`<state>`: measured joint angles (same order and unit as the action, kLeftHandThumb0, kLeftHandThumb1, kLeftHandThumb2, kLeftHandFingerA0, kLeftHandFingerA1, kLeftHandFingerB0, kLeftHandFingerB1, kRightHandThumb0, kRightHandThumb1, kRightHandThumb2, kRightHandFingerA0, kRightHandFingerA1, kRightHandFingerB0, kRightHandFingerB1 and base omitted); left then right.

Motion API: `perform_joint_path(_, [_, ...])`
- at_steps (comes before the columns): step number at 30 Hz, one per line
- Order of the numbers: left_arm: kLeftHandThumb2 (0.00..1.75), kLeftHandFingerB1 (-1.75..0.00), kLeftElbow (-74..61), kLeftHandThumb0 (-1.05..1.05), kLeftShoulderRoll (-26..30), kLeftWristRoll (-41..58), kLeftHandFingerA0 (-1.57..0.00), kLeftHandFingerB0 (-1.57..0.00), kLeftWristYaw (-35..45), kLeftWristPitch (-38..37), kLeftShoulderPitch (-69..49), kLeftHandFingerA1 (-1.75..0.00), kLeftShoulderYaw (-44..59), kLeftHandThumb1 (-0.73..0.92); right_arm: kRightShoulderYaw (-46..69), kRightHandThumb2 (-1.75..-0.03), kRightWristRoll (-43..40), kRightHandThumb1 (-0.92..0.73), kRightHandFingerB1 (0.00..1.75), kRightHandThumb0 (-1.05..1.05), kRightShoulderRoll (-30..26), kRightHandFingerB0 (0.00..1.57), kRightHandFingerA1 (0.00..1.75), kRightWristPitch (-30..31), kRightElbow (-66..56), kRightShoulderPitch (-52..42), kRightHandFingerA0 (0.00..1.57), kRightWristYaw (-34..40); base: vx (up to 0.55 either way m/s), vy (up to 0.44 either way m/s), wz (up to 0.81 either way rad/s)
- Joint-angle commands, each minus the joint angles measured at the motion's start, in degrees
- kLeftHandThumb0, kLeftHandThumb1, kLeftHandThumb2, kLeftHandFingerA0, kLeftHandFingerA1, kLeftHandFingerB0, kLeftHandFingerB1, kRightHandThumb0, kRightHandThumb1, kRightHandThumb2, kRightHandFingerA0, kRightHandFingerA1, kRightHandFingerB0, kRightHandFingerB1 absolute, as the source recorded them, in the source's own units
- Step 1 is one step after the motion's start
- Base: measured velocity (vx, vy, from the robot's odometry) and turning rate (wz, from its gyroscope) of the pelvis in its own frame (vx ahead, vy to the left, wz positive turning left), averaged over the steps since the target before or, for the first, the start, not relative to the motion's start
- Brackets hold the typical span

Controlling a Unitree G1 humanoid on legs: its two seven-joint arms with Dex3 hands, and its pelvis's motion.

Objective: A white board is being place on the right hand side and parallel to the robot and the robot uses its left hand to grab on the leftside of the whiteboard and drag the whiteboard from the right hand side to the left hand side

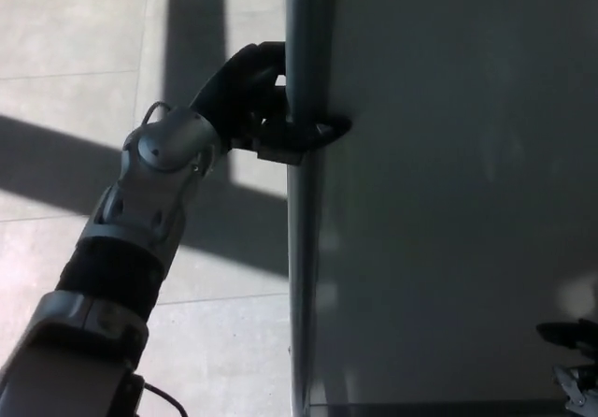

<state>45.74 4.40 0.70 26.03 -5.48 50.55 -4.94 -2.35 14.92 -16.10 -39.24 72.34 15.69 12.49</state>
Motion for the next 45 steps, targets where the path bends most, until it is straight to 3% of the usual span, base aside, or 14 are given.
perform_joint_path(1, [0.63, -1.31, 3.2, -0.32, 7.2, 4.3, -0.90, -0.79, 16.6, 6.8, 5.1, -1.49, 1.6, 0.77, 0.3, -0.62, -0.4, -0.74, 0.40, -0.21, -0.7, 0.62, 0.56, 0.1, 0.1, 0.6, 0.77, -0.2, 0.00, 0.000, 0.06])
perform_joint_path(5, [0.61, -1.38, 2.2, -0.27, 9.9, 7.0, -0.83, -0.72, 26.9, 19.0, 8.3, -1.60, 0.8, 0.71, 0.6, -0.62, -0.6, -0.75, 0.41, -0.20, -0.8, 0.64, 0.58, 0.0, 0.2, 0.9, 0.78, -0.5, 0.00, 0.000, 0.02])
perform_joint_path(7, [0.60, -1.37, 0.8, -0.28, 12.0, 7.4, -0.79, -0.77, 33.5, 19.1, 7.9, -1.62, -0.6, 0.69, 0.2, -0.62, 0.1, -0.75, 0.41, -0.20, -0.8, 0.64, 0.58, 0.1, 0.2, 1.1, 0.79, 0.5, 0.00, 0.000, 0.04])
perform_joint_path(9, [0.67, -1.27, -0.9, -0.31, 12.8, 6.5, -0.83, -0.80, 33.5, 19.6, 7.4, -1.54, -1.7, 0.67, 0.3, -0.62, 0.0, -0.74, 0.40, -0.21, -0.8, 0.63, 0.58, 0.1, 0.2, 1.1, 0.79, 0.3, 0.00, 0.000, 0.00])
perform_joint_path(12, [0.64, -1.33, -4.6, -0.13, 14.9, 6.8, -0.78, -0.76, 34.2, 21.1, 5.3, -1.59, -2.4, 0.78, 0.2, -0.62, 0.1, -0.75, 0.41, -0.19, -0.6, 0.63, 0.58, -0.2, 0.3, 0.9, 0.78, 0.2, 0.00, 0.000, 0.00])
perform_joint_path(20, [0.64, -1.31, -2.7, -0.17, 18.8, 10.5, -0.76, -0.80, 35.7, 25.7, 2.6, -1.58, 1.6, 0.78, 0.6, -0.62, -0.3, -0.74, 0.40, -0.19, -0.4, 0.63, 0.56, 0.1, 0.2, 0.9, 0.78, 0.1, 0.00, 0.000, 0.00])
perform_joint_path(21, [0.65, -1.13, -2.7, -0.22, 20.1, 10.4, -0.84, -0.87, 34.0, 26.7, 1.8, -1.49, 2.5, 0.75, 0.6, -0.62, -0.2, -0.75, 0.41, -0.20, -0.5, 0.64, 0.56, 0.3, 0.2, 0.9, 0.79, 0.2, 0.00, 0.000, 0.00])
perform_joint_path(22, [0.65, -1.18, -3.6, -0.22, 21.0, 10.2, -0.83, -0.85, 33.8, 24.6, 0.8, -1.53, 2.8, 0.76, 0.6, -0.62, -0.3, -0.75, 0.41, -0.21, -0.5, 0.64, 0.56, 0.4, 0.3, 1.0, 0.78, 0.2, 0.00, 0.000, 0.00])
perform_joint_path(23, [0.98, -1.18, -4.0, -0.27, 21.7, 10.0, -1.21, -0.99, 34.2, 22.7, 0.2, -1.35, 3.1, 0.59, 0.6, -0.62, -0.3, -0.74, 0.40, -0.20, -0.4, 0.63, 0.56, 0.4, 0.3, 1.1, 0.78, 0.2, 0.00, 0.000, 0.00])
perform_joint_path(24, [0.98, -1.18, -4.0, -0.27, 22.2, 10.0, -1.21, -0.99, 34.6, 21.5, -0.2, -1.35, 3.3, 0.59, 0.6, -0.62, -0.2, -0.74, 0.40, -0.20, -0.4, 0.63, 0.56, 0.4, 0.3, 1.1, 0.78, 0.3, 0.00, 0.000, 0.00])
perform_joint_path(25, [0.66, -1.32, -4.1, -0.13, 23.1, 10.8, -0.80, -0.76, 36.0, 21.4, -0.7, -1.63, 4.0, 0.81, 0.5, -0.62, 0.0, -0.75, 0.41, -0.20, -0.4, 0.64, 0.57, 0.4, 0.3, 1.1, 0.79, 0.5, 0.00, 0.000, 0.00])
perform_joint_path(35, [0.62, -1.47, -1.3, -0.14, 31.9, 11.3, -0.77, -0.70, 41.2, 16.7, -3.3, -1.69, 7.6, 0.84, 0.3, -0.62, 0.2, -0.74, 0.41, -0.18, -0.3, 0.63, 0.56, 0.6, 0.3, 1.2, 0.78, 0.5, 0.00, 0.000, 0.00])
perform_joint_path(39, [0.65, -1.33, 2.3, -0.11, 35.0, 10.6, -0.86, -0.81, 42.6, 15.6, -3.2, -1.53, 8.2, 0.83, 0.0, -0.62, 0.6, -0.75, 0.41, -0.18, -0.5, 0.64, 0.58, 0.7, 0.4, 1.2, 0.80, 0.9, 0.00, 0.000, 0.00])
perform_joint_path(45, [0.68, -1.33, 6.5, -0.09, 38.3, 10.7, -0.89, -0.82, 45.8, 12.3, -3.4, -1.55, 9.7, 0.83, -0.2, -0.62, 0.8, -0.76, 0.41, -0.20, -0.6, 0.64, 0.56, 1.2, 0.5, 1.3, 0.80, 1.1, 0.00, 0.000, 0.00])
